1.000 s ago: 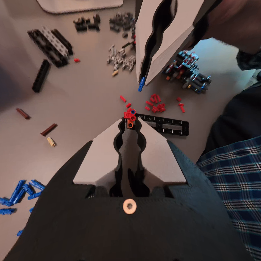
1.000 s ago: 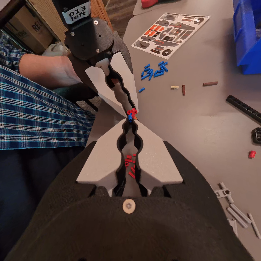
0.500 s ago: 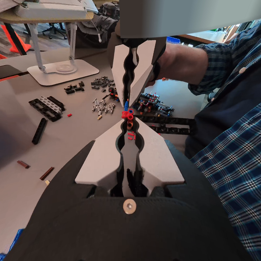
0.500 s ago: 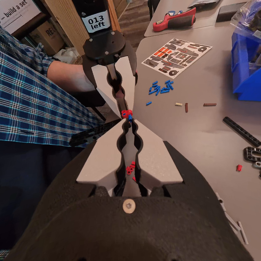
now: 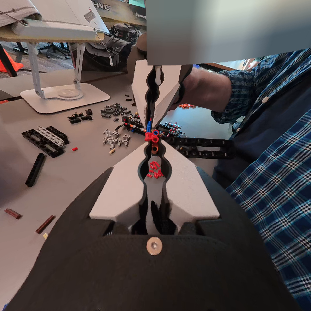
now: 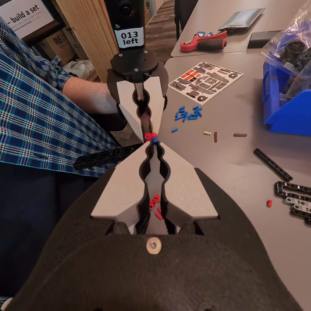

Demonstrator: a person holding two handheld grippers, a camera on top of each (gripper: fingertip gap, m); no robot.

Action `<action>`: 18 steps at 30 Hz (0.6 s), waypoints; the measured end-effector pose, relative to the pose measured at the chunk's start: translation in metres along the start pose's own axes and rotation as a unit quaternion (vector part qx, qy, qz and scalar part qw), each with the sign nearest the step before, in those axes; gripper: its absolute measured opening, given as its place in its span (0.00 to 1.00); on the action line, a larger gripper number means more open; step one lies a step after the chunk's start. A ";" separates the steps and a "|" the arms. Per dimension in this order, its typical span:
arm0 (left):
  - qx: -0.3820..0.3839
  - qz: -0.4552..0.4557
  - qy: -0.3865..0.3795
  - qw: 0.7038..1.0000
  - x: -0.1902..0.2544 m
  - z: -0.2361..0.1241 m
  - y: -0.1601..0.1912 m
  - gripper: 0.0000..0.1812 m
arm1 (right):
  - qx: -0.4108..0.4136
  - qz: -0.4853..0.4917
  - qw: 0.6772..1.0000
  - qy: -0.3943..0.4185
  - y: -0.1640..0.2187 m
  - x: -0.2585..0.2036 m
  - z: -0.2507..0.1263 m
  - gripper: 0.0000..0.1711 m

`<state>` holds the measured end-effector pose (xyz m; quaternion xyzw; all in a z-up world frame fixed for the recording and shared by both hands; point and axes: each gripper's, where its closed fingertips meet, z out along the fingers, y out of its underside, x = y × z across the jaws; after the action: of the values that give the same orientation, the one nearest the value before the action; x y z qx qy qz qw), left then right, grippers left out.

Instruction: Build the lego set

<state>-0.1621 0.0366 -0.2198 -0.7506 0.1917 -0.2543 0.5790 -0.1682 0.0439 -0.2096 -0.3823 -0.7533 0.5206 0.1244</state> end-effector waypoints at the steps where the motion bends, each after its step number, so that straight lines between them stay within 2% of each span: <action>1: 0.005 -0.002 0.002 1.000 0.000 0.000 -0.002 0.03 | 0.000 -0.004 1.000 0.003 -0.001 0.000 -0.001 0.01; 7: 0.025 -0.025 0.036 0.999 0.007 -0.001 -0.009 0.03 | -0.006 -0.050 0.999 0.008 -0.006 -0.007 -0.006 0.01; 18: 0.054 -0.096 0.133 0.985 0.023 -0.002 -0.021 0.03 | -0.042 -0.200 0.979 0.028 -0.012 -0.021 -0.013 0.01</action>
<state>-0.1449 0.0273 -0.1952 -0.6928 0.1797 -0.4163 0.5607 -0.1517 0.0359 -0.1891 -0.2431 -0.8321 0.4421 0.2303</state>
